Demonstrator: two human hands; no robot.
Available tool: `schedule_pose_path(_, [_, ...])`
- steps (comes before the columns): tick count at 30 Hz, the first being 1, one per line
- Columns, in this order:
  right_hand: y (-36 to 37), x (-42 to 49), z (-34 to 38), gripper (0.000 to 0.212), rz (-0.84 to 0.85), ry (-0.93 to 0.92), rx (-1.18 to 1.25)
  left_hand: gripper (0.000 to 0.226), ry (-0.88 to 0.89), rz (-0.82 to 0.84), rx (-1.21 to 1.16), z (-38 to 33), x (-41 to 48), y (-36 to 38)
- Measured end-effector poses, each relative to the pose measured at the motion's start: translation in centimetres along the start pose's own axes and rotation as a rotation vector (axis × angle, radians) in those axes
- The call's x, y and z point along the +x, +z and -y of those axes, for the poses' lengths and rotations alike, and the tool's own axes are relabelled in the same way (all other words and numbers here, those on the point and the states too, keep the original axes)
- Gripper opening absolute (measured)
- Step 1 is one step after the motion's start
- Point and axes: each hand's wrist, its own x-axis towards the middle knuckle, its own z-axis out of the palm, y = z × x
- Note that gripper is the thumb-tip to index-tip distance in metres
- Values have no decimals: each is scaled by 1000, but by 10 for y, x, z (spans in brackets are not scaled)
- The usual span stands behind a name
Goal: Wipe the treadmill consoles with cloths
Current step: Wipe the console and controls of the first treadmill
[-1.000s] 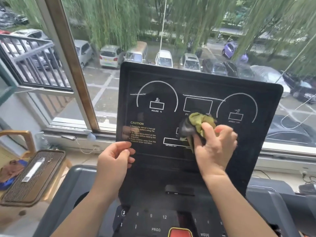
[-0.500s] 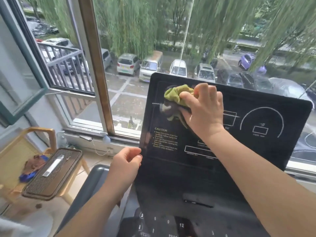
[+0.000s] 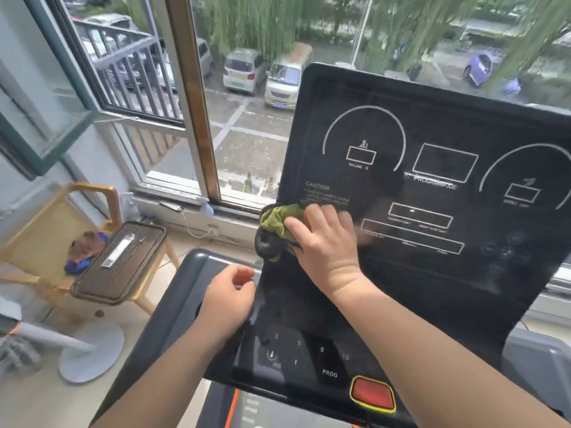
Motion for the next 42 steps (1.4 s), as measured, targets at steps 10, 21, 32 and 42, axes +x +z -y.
schedule_pose_path(10, [14, -72, 77, 34, 432, -13, 54, 25, 99, -177, 40, 18, -21, -8])
schedule_pose_path(21, [-57, -117, 35, 45, 588, 515, 705, 78, 335, -71, 628, 10, -50, 51])
schedule_pose_path(32, [-71, -177, 26, 26, 355, 806, 590, 67, 651, 209, 804, 25, -57, 47])
schedule_pose_path(42, [-85, -210, 20, 25, 312, 894, 611, 55, 711, 108, 637, 43, -99, 78])
